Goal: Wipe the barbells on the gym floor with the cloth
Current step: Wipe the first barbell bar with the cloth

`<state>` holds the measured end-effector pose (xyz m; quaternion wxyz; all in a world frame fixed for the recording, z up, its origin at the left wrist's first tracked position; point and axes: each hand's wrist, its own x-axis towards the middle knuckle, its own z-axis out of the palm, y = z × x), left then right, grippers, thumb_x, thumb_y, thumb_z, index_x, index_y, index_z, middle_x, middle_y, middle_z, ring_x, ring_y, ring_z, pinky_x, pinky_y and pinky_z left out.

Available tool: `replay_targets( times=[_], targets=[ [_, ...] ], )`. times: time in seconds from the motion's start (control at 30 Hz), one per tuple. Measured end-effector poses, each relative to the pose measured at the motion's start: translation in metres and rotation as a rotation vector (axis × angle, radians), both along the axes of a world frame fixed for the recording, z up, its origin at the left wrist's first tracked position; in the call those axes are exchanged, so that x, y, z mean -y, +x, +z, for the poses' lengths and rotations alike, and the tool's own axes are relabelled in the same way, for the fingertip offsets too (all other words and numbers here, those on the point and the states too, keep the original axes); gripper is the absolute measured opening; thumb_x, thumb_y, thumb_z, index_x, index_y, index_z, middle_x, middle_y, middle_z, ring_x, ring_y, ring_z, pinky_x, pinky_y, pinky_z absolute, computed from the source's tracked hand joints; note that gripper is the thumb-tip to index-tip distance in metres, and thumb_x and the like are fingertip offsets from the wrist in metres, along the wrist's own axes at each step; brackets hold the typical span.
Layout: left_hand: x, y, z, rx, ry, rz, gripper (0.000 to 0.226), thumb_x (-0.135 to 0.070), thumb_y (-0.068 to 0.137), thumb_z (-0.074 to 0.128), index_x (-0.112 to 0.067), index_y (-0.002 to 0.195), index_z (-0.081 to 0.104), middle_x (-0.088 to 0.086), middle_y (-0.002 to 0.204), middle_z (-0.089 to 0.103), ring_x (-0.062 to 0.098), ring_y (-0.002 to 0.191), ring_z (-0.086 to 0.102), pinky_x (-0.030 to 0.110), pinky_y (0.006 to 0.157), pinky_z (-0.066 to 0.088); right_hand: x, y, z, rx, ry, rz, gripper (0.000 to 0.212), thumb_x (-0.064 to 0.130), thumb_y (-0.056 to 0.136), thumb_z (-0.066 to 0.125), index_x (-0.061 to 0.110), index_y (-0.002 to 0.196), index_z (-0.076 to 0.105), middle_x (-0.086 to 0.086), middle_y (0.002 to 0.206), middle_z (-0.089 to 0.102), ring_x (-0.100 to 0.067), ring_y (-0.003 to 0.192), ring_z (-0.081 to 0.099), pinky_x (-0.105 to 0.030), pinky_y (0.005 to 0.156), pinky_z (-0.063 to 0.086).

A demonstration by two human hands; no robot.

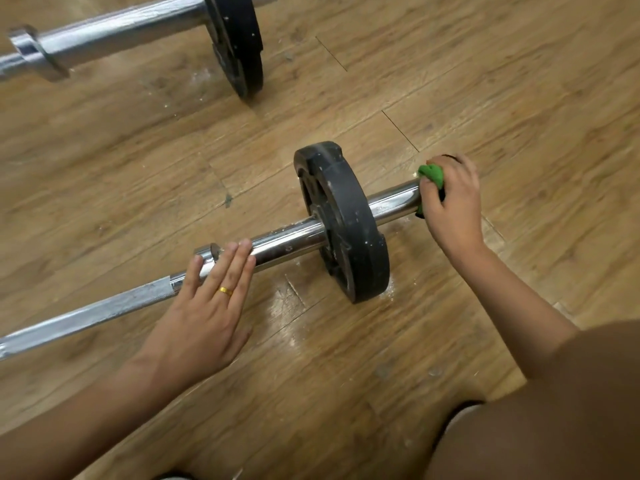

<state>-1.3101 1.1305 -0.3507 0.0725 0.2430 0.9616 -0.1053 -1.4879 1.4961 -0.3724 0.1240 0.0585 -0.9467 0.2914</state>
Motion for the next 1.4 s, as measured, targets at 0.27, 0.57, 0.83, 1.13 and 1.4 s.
replay_targets(
  times=[0.27,0.57,0.83,1.13,1.4],
  targets=[
    [0.018,-0.001,-0.001,-0.089,0.205,0.089,0.084,-0.05,0.097,0.038,0.002,0.158,0.012,0.018,0.168,0.001,0.033,0.156,0.003,0.058,0.12,0.02,-0.002,-0.003,0.021,0.02,-0.081,-0.032,0.027,0.011,0.098,0.052,0.003,0.119,0.066,-0.013,0.116,0.067,-0.022,0.11,0.058,-0.007,0.095,0.034],
    [0.054,0.02,-0.032,-0.159,0.294,0.591,0.076,-0.05,0.103,0.024,0.003,0.157,0.018,0.014,0.169,0.001,0.027,0.156,-0.002,0.058,0.121,0.003,0.09,-0.01,0.171,-0.067,-0.091,0.366,0.014,0.017,0.105,0.049,0.017,0.112,0.061,0.036,0.083,0.058,0.008,0.076,0.054,-0.001,0.066,0.033],
    [0.051,0.004,-0.041,-0.271,0.295,0.666,0.068,-0.041,0.104,0.03,0.003,0.156,0.023,0.017,0.167,0.012,0.027,0.156,0.004,0.057,0.121,-0.004,0.182,0.014,0.145,0.052,0.395,0.966,0.04,0.006,0.091,0.065,0.008,0.13,0.059,-0.009,0.119,0.064,-0.025,0.113,0.057,-0.033,0.1,0.043],
    [0.052,-0.016,-0.044,-0.352,0.333,0.718,0.062,-0.037,0.106,0.025,0.001,0.155,0.027,0.015,0.166,0.019,0.028,0.156,0.008,0.058,0.121,-0.003,0.233,0.038,0.042,0.212,0.413,0.579,0.03,0.017,0.099,0.055,0.011,0.128,0.059,-0.007,0.116,0.066,-0.025,0.112,0.057,-0.038,0.101,0.043],
    [0.063,-0.035,-0.042,-0.345,0.346,0.708,0.061,-0.036,0.106,0.028,0.0,0.155,0.029,0.014,0.165,0.022,0.027,0.155,0.01,0.058,0.122,0.0,0.255,0.036,0.016,0.036,0.197,0.034,0.022,0.027,0.095,0.05,0.011,0.096,0.066,-0.001,0.09,0.064,-0.022,0.096,0.056,-0.044,0.116,0.032]
  ],
)
